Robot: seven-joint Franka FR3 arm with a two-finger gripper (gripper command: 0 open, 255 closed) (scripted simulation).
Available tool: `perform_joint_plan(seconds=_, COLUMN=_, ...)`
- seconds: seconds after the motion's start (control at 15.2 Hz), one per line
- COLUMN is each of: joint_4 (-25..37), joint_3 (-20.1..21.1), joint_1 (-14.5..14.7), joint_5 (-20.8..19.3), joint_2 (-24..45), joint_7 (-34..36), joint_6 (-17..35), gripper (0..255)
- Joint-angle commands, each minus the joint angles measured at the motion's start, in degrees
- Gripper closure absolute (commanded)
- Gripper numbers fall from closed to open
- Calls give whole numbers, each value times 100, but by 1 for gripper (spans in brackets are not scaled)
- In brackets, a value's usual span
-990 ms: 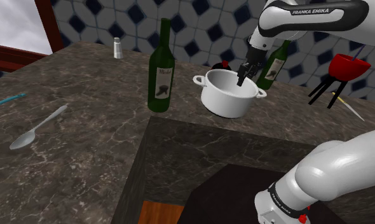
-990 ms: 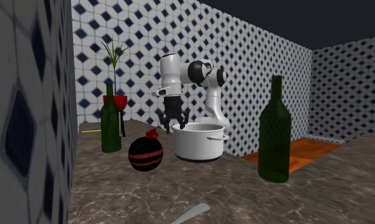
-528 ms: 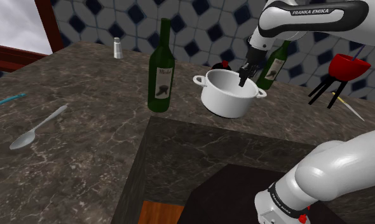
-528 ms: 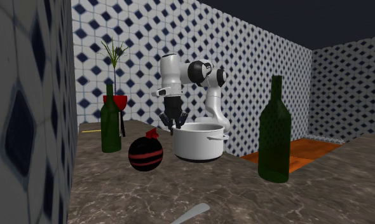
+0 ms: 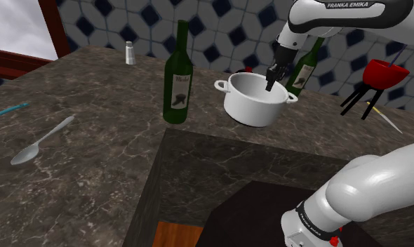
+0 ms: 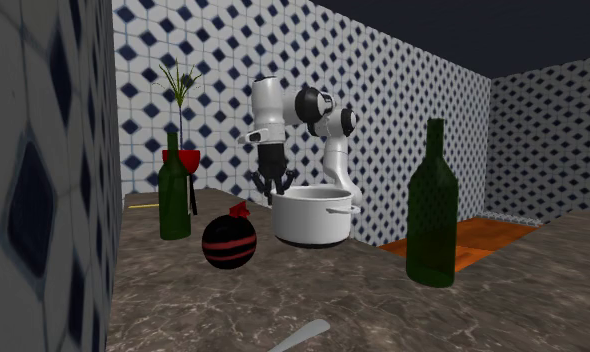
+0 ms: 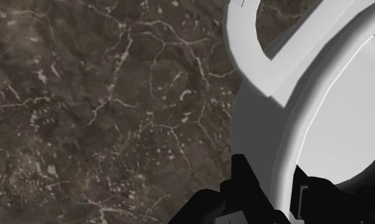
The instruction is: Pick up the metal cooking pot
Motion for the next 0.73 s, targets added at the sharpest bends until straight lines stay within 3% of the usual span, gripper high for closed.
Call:
perform_joint_plan(seconds=0.0, joint_4=189, joint_3=10, joint_1=5, joint_5=8, joint_2=-23, joint_7=10, joint_6=-192, gripper=255)
perform_joint_plan(seconds=0.66, joint_4=873, joint_3=23, joint_1=21, joint_5=25, joint_2=35, joint_7=20, joint_6=-818, gripper=255)
